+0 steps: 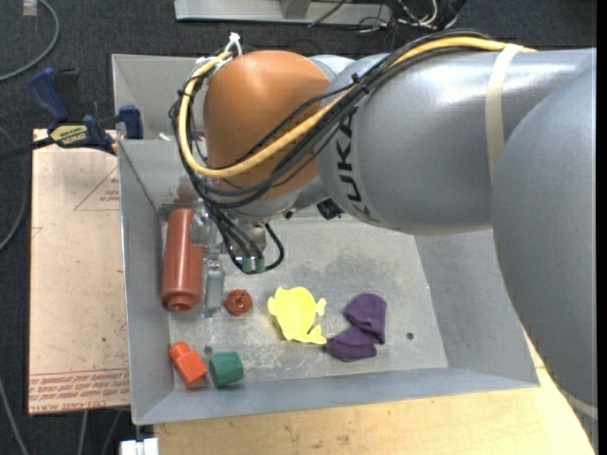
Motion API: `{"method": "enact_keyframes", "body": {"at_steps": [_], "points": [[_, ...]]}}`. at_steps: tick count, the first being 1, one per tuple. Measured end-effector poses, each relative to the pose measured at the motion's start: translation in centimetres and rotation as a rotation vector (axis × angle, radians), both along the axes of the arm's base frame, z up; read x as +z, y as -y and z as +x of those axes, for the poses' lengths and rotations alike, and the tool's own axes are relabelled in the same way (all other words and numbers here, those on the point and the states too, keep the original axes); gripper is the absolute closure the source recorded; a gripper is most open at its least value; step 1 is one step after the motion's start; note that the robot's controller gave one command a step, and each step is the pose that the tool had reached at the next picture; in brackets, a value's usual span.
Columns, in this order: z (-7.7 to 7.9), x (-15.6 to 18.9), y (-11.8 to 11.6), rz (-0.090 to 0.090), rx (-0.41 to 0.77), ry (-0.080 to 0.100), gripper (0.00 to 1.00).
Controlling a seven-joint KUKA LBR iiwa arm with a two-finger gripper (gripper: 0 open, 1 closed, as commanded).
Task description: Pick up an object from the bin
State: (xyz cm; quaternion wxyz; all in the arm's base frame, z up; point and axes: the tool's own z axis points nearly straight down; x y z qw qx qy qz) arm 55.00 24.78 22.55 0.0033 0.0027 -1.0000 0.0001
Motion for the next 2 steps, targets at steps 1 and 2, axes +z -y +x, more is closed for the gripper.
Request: {"method": "enact_keyframes", "body": {"at_steps": [1, 2], "points": [[0.2, 0.5, 0.2, 0.002, -0.005, 0.007, 0.00], [0.4, -4.8, 0.1, 0.003, 0.095, 0.009, 0.00]]}}
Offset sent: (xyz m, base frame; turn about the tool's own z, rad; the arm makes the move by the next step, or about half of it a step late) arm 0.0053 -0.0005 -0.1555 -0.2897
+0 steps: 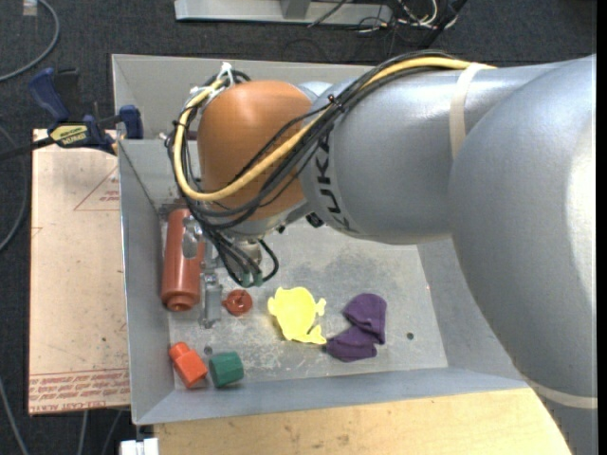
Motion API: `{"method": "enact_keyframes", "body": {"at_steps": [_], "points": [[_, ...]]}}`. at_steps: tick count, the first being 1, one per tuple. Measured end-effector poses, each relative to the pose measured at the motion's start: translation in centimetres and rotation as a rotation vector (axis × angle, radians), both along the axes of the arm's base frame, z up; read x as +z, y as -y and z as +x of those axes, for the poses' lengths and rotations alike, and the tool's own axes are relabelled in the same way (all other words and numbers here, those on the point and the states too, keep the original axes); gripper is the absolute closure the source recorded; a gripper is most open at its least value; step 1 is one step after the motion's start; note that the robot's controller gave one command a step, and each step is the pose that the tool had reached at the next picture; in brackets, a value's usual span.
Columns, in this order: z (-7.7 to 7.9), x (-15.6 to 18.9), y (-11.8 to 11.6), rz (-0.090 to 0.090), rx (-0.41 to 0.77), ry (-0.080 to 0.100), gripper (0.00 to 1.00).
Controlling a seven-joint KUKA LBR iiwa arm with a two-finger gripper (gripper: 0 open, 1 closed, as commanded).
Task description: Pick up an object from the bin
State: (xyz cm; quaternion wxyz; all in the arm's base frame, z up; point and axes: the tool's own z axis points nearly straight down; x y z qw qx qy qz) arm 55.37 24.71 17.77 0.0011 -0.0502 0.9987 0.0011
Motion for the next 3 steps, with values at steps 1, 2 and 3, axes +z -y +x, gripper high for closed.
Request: {"method": "enact_keyframes", "body": {"at_steps": [1, 2, 3], "points": [[-0.3, -2.7, -0.2, -0.001, 0.322, -0.004, 0.00], [4.4, -5.6, -0.5, 0.002, 0.430, 0.008, 0.00], [5.0, -9.1, -0.3, 0.000, 0.621, 0.001, 0.00]]}}
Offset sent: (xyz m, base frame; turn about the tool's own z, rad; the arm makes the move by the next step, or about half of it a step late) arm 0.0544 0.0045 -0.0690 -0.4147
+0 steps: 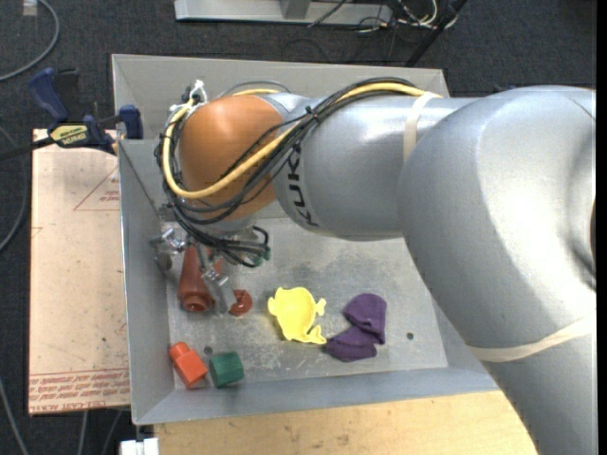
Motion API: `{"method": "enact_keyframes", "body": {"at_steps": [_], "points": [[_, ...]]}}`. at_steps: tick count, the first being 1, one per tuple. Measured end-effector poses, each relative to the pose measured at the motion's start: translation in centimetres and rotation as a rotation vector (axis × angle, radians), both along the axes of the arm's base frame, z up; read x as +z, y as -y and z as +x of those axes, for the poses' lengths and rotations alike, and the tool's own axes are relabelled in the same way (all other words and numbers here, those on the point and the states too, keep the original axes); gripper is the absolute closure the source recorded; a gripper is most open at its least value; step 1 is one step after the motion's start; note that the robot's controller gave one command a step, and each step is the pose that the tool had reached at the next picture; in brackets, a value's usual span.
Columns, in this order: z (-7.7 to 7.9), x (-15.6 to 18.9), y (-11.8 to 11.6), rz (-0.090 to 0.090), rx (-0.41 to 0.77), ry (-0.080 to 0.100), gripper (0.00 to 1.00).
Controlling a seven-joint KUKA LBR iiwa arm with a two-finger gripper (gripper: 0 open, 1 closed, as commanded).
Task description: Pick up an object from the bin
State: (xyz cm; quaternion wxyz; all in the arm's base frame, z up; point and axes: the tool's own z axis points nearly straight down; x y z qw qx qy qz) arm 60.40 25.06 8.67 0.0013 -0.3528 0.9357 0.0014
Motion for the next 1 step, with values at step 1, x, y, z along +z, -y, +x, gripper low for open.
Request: {"method": "enact_keyframes", "body": {"at_steps": [1], "points": [[1.80, -1.68, -0.23, 0.005, 0.178, 0.010, 1.00]]}}
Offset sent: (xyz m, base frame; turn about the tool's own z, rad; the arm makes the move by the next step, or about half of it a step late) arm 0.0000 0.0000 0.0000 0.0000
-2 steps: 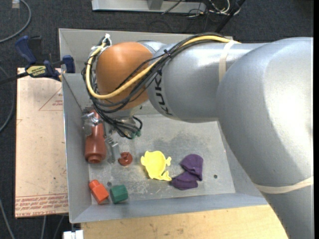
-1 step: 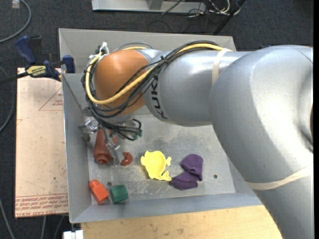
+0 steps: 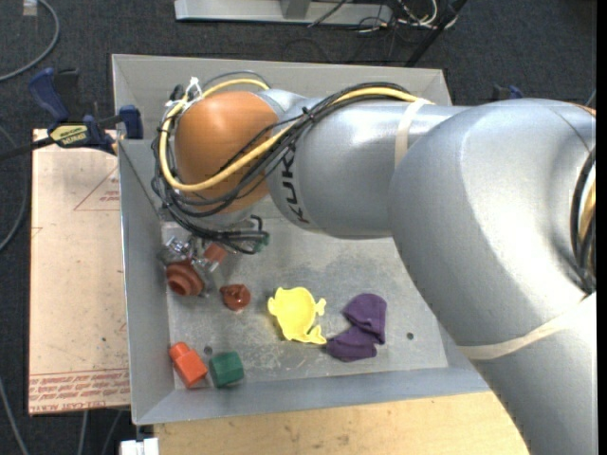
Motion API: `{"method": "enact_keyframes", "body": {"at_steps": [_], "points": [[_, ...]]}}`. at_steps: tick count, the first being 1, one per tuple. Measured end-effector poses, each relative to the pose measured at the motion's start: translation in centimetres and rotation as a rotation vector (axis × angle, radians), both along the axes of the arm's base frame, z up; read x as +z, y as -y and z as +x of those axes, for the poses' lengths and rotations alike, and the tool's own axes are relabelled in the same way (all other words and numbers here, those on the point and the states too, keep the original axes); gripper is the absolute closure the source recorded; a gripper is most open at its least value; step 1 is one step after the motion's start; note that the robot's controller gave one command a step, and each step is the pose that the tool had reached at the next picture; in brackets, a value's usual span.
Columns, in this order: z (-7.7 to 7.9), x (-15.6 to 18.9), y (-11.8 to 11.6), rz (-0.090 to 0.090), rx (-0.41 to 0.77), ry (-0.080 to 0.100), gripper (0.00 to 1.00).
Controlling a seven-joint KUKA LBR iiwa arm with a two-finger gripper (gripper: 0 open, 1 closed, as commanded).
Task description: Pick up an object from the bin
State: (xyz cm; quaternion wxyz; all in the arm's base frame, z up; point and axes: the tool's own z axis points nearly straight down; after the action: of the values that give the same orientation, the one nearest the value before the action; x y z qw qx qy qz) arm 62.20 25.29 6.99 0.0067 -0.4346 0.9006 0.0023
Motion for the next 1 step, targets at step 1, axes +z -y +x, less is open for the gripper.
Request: {"method": "enact_keyframes", "body": {"at_steps": [1], "points": [[0.00, 0.00, 0.00, 0.000, 0.000, 0.000, 1.00]]}}
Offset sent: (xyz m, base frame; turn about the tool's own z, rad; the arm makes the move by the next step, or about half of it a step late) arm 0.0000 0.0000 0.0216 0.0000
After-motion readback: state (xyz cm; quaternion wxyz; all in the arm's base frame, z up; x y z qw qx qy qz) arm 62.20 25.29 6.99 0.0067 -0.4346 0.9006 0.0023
